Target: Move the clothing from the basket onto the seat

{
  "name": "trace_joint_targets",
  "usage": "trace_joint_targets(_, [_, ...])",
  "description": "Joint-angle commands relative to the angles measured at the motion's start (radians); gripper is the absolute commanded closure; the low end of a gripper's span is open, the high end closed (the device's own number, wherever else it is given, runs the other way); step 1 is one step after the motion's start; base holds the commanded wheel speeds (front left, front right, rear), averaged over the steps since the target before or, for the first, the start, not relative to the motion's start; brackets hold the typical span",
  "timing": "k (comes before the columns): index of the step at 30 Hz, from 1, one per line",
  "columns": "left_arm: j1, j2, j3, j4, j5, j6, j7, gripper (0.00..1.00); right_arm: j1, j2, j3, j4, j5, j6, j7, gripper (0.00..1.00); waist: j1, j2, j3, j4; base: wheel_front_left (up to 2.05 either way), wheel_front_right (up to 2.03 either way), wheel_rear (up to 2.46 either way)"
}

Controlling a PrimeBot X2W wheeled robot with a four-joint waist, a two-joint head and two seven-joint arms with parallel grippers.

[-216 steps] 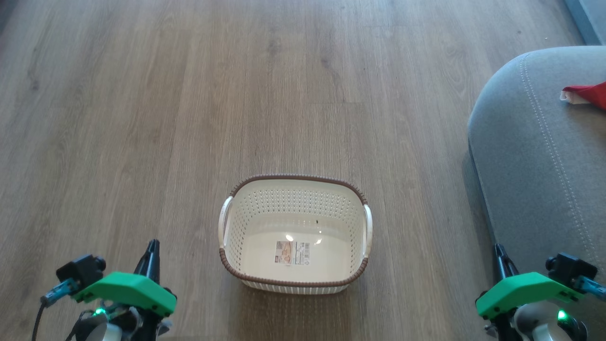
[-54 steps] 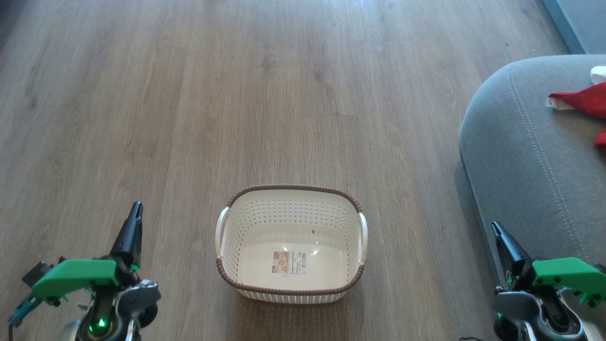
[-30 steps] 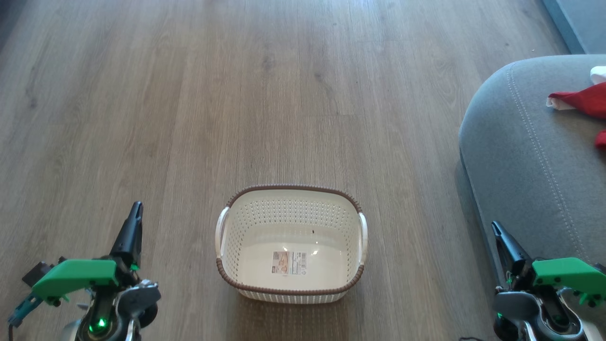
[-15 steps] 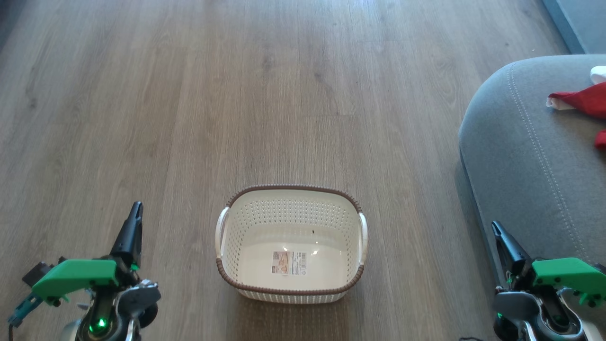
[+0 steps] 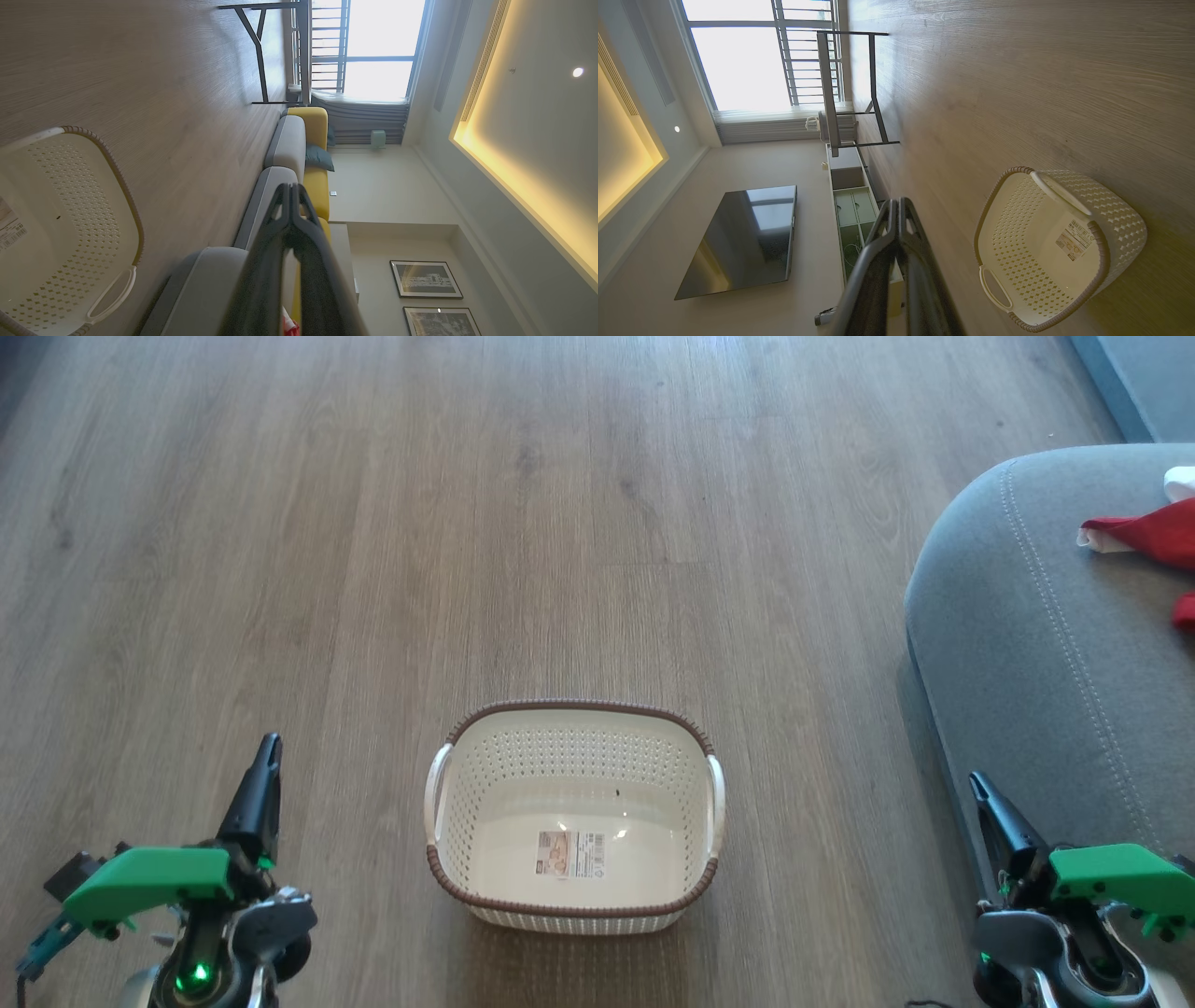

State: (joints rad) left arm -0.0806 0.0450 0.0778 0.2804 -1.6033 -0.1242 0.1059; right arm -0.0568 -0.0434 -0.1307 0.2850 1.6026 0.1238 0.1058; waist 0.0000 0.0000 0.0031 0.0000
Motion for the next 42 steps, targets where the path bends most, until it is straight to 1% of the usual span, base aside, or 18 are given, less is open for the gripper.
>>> trace_joint_targets(1, [-0.027, 0.005, 0.036, -0.035, -0.005, -0.007, 0.007, 1.0, -0.051, -0.007, 0.017, -0.04, 0.006, 0.007, 0.007, 1.0, 0.0, 0.0, 0.0, 0.0, 0.0, 0.0, 0.0])
trace_joint_targets(42, [-0.027, 0.005, 0.036, -0.035, -0.005, -0.007, 0.007, 1.0, -0.051, -0.007, 0.017, -0.04, 0.006, 0.007, 0.007, 1.0, 0.0, 0.0, 0.0, 0.0, 0.0, 0.0, 0.0])
